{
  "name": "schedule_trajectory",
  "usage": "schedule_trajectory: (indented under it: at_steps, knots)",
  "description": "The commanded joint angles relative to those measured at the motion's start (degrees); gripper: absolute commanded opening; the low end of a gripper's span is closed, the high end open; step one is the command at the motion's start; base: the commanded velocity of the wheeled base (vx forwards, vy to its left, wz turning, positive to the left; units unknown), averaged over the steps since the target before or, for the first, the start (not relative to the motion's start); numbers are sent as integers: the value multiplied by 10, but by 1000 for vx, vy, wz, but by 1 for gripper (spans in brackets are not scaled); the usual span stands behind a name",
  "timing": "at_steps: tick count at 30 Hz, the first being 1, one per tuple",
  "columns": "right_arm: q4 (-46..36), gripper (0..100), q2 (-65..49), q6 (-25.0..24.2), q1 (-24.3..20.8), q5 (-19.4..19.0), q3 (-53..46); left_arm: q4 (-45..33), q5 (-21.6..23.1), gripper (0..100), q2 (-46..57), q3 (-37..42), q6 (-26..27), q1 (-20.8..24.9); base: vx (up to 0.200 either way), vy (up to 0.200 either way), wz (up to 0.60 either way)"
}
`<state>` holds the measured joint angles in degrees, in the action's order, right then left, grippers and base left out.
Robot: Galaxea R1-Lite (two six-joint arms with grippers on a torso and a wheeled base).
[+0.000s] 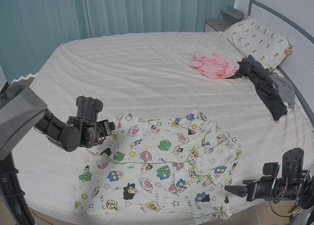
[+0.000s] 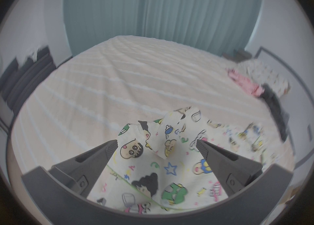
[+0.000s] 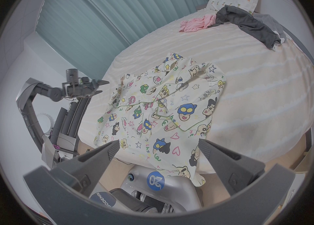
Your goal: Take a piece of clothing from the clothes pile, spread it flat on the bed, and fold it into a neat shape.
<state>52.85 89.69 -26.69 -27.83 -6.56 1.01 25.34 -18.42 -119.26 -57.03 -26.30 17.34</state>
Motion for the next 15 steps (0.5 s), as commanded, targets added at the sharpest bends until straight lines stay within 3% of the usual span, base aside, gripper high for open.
schedule_trajectory:
  at_steps: [1, 9, 15]
  knots:
    - [-31, 100, -24, 1, -16, 1, -10, -17, -37, 100, -133, -92, 66, 17, 0, 0, 0]
    - [-38, 100, -30, -1, -33, 1, -10, -20, -43, 100, -155, -154, 98, 15, 0, 0, 0]
    - [-38, 100, -30, -1, -33, 1, -10, -13, -95, 100, -195, -194, 162, -5, 0, 0, 0]
